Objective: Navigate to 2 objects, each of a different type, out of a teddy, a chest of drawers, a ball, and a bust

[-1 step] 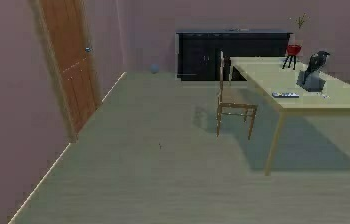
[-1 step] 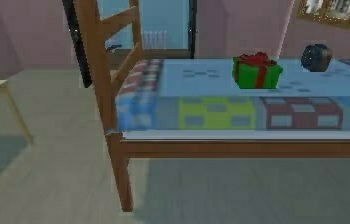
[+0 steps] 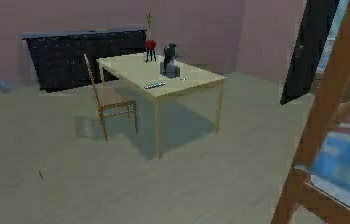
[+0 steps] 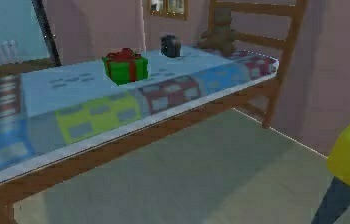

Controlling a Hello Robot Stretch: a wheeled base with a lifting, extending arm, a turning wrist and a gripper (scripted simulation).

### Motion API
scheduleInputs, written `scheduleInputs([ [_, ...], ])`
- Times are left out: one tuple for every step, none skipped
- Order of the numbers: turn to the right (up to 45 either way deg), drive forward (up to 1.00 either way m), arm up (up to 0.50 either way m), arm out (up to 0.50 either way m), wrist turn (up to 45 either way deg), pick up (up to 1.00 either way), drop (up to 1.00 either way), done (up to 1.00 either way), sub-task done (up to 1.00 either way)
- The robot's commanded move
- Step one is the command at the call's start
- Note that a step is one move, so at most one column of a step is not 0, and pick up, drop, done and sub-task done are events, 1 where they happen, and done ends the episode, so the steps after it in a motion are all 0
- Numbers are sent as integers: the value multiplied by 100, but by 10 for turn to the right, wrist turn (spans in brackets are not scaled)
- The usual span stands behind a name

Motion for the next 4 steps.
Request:
scheduleInputs([
  [0, 100, 0, 0, 0, 0, 0, 0, 0],
  [60, 0, 0, 0, 0, 0, 0, 0, 0],
  [0, 25, 0, 0, 0, 0, 0, 0, 0],
  [-90, 0, 0, 0, 0, 0, 0, 0, 0],
])
